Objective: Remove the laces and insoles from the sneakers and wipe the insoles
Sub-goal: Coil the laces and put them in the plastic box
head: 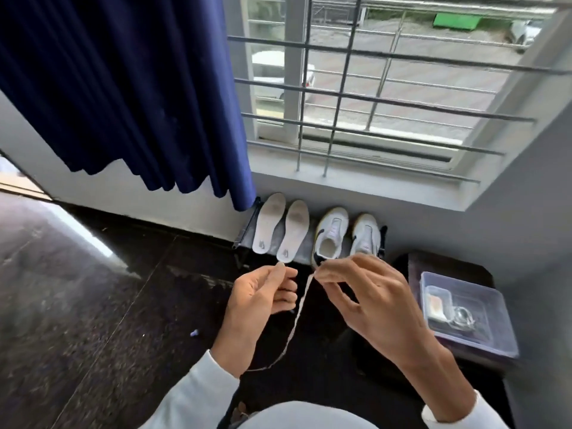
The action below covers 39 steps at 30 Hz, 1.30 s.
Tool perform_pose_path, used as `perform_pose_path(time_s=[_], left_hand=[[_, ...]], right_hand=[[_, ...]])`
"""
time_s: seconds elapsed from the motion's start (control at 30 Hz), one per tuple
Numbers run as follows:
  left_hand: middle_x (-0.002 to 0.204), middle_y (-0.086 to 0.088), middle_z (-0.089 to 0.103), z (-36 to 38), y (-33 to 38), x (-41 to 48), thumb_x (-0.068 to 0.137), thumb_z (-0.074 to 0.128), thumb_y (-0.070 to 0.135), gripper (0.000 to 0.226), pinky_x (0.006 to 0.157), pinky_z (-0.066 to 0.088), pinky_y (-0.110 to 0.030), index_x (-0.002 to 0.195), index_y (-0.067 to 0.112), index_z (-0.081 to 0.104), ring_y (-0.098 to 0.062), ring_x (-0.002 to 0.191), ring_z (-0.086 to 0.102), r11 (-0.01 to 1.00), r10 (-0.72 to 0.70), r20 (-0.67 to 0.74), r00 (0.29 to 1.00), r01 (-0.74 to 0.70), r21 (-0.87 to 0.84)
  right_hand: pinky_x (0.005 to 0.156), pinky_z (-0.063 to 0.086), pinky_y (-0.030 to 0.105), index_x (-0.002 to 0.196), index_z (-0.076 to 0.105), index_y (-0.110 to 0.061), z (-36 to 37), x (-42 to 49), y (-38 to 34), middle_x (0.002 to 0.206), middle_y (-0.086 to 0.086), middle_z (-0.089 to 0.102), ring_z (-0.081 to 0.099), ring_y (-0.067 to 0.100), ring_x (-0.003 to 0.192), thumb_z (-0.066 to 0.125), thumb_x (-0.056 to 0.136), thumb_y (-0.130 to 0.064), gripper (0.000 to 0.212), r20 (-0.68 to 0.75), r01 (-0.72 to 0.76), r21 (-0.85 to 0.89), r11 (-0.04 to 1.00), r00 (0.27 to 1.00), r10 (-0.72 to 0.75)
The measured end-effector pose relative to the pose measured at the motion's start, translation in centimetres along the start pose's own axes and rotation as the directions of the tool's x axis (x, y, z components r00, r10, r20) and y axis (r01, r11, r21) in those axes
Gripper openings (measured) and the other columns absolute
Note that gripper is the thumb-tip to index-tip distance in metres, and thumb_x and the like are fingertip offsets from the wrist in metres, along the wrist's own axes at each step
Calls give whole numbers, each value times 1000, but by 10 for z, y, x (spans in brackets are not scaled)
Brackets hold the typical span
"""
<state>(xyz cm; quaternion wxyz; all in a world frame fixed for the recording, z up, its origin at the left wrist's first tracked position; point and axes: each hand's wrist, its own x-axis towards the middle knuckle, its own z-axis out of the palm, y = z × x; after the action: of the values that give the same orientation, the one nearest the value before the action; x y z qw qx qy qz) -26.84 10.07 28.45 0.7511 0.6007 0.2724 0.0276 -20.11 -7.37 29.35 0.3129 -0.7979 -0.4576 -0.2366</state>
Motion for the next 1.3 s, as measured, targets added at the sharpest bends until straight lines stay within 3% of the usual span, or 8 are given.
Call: perform_pose_path(time_s=[0.2,0.37,0.5,0.6,0.77,0.87,1.03,1.3], left_hand=[[107,-23,75,54,0,-26,100,48,39,49,85,62,-36,110,-4,70,-32,99,74,915,-309,247,919,358,-185],[110,-23,74,92,-4,-35,101,49,28,41,84,62,-32,115,-6,67,-28,98,75,891,-287,285,915,364,-271],[108,-21,75,109,-10,-41,102,48,22,34,81,63,-29,113,-3,69,-25,95,76,934,-225,296,928,292,-206],[107,-20,76,115,-10,-49,101,49,23,34,82,62,-29,111,1,72,-26,96,76,965,-191,331,924,239,-110],[107,-21,75,123,-11,-59,99,51,19,30,81,62,-27,116,4,71,-26,98,75,984,-133,407,904,170,-56],[111,-18,75,121,-15,-50,102,45,9,29,89,60,-28,121,3,66,-26,105,73,993,-32,347,937,69,-95],[115,-10,74,104,-44,-8,105,40,4,31,94,56,-27,129,2,60,-19,109,71,987,114,133,984,-127,95],[90,4,77,75,-57,23,107,36,6,32,80,55,-21,117,2,66,-8,88,72,982,-61,425,903,-23,190]], right_hand=[[81,55,23,104,63,-16,-10,-50,7,80,-3,77,67,10,89,74,90,-8,20,-230,59,9,998,972,-55],[79,58,24,105,66,-15,-16,-97,12,88,-8,73,64,7,92,79,85,-9,24,-211,82,107,991,976,-58],[90,56,28,106,63,-18,-31,-120,23,111,-8,73,66,11,105,78,83,-17,28,-297,-160,341,926,916,268],[98,54,34,129,59,-17,-38,-121,47,133,-7,63,60,18,127,70,86,-23,45,-12,-464,543,700,829,559],[99,54,27,128,64,-27,-16,-114,54,126,-16,69,66,10,121,71,89,-8,44,530,-630,634,447,776,343],[72,54,21,90,69,-25,-8,-120,39,84,-18,70,70,7,81,59,102,-8,22,497,-596,543,592,796,345],[60,39,18,87,56,-19,-15,-120,17,72,-22,47,49,5,64,40,108,-47,38,528,-510,424,749,810,253],[69,44,9,99,65,-22,-37,-54,37,84,-28,55,56,-8,75,46,105,-44,30,425,-423,178,889,847,318]])
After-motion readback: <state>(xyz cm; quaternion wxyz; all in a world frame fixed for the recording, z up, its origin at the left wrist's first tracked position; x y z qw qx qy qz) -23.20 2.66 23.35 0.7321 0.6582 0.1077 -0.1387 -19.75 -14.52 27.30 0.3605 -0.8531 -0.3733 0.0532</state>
